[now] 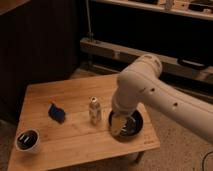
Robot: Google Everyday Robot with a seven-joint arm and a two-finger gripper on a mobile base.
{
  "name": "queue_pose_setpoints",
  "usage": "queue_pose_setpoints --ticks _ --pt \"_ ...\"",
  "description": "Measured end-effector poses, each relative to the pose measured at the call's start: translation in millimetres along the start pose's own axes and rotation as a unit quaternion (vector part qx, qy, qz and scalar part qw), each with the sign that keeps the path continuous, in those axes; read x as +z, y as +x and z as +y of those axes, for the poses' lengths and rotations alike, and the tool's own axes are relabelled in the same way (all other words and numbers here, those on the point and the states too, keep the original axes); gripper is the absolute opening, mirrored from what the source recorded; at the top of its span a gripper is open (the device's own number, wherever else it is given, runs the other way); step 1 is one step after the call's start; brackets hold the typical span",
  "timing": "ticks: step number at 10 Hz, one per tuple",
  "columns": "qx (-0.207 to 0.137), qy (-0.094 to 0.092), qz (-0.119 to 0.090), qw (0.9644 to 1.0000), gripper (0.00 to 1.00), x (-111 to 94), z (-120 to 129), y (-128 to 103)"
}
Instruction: Move the arm in a circular motion
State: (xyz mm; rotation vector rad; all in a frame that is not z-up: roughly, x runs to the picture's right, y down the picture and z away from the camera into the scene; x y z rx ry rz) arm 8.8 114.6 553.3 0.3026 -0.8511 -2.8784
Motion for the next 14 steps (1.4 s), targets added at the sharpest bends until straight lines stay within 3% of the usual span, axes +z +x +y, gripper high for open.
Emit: queue_pose_setpoints --ticks 2,4,6,8,10,14 --pt "-0.053 0.009 0.019 0.9984 0.8 5.5 -23.1 56.1" --pt "-0.112 0.015 0.041 0.9927 0.8 18.3 -28.0 118.8" --pt "-0.147 0.01 0.05 0.9879 0.8 27.3 -18.0 155.7" --pt "-0.174 -0.008 0.051 0.9833 0.8 39.7 11.8 193.8" --pt "-0.173 -0.022 0.043 0.9837 0.8 45.7 44.5 200.9" --pt "-0.139 -0.042 0.004 0.9894 0.8 53.4 131.1 167.6"
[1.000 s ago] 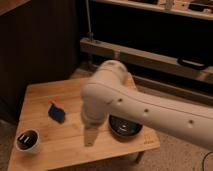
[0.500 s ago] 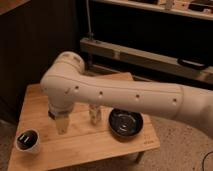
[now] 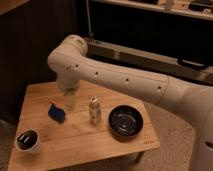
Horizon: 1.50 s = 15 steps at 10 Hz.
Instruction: Move the arm in a circular motion
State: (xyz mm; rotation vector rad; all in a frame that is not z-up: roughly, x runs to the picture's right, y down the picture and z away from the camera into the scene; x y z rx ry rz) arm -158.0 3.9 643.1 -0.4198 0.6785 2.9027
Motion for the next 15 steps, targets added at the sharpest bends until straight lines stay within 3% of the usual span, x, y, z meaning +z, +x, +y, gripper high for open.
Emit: queue_pose_setpoints --ticks 3,6,7,10,12,15 --pt "0.052 0.0 -0.043 0.9978 0.8 13.1 52.3 -60.5" --pt "0.119 0.008 -0.082 0.9895 0.8 20.3 77.1 -140.0" --pt "0.139 0.008 -0.094 0.9857 0.8 16.8 76.0 -177.1" --pt "0.166 0.011 -0.099 0.981 0.8 6.0 67.6 -229.9" --pt "0.177 0.013 -0.101 0.979 0.8 -0.4 56.8 -244.0" --pt "0.193 0.019 -0.097 0.9762 0.8 -13.4 18.9 -250.8"
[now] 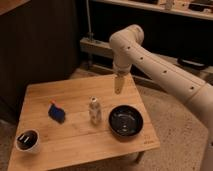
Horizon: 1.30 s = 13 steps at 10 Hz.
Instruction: Move the arm in a circular motion
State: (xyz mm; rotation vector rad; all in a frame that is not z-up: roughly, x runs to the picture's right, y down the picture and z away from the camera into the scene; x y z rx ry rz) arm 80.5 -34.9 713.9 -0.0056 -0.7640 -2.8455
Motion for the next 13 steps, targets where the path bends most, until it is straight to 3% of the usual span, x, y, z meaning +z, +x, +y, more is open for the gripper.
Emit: queue_pose_setpoints --ticks 4,5,8,11,13 --pt "0.012 0.013 0.022 0.9996 0.8 -9.4 -51.2 -15.5" --pt "0.017 0.018 0.033 0.9992 0.8 -13.8 -75.5 -23.2" --pt "0.014 0.031 0.062 0.9975 0.8 -27.5 -151.4 -16.7" --pt "-0.012 0.046 0.095 0.9944 0.8 -40.6 -220.3 8.4" --pt "-0.055 0.053 0.123 0.9894 0.8 -50.7 -261.5 45.6"
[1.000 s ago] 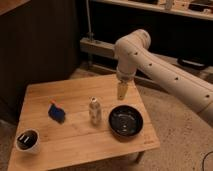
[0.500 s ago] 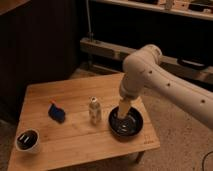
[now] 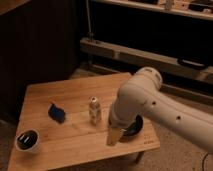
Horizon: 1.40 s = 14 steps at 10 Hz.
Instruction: Move the arm in a circular motion
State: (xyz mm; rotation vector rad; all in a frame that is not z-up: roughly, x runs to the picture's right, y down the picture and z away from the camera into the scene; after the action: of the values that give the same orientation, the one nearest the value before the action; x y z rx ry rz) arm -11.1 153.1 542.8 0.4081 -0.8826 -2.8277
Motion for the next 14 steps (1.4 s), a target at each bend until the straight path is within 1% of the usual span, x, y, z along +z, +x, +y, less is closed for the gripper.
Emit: queue_pose_setpoints --ticks 1,2,3,5,6,7,8,9,10,11,12,14 --pt "-0.022 0.002 0.009 0.9997 0.8 3.0 -6.4 18.7" --pt "-0.051 0.006 0.021 0.9984 0.8 8.3 -9.0 47.8" --pt "-0.08 0.006 0.03 0.9963 0.8 12.8 -4.0 74.5" --pt "-0.131 0.005 0.046 0.9903 0.8 21.1 13.1 122.2" --pt "-0.151 0.006 0.052 0.9871 0.8 24.6 20.3 141.0" --pt "-0.174 0.003 0.058 0.983 0.8 30.0 33.1 163.2" --pt "-0.189 0.003 0.063 0.9799 0.8 34.7 45.6 179.7" --pt "-0.194 -0.003 0.062 0.9791 0.8 39.3 65.8 187.2" --pt "-0.192 -0.002 0.061 0.9794 0.8 43.4 83.7 189.4" --pt "-0.186 -0.002 0.058 0.9809 0.8 47.5 102.9 185.0" --pt "-0.174 -0.004 0.05 0.9835 0.8 51.5 125.5 174.7" --pt "-0.14 -0.006 0.031 0.9896 0.8 56.6 164.7 142.5"
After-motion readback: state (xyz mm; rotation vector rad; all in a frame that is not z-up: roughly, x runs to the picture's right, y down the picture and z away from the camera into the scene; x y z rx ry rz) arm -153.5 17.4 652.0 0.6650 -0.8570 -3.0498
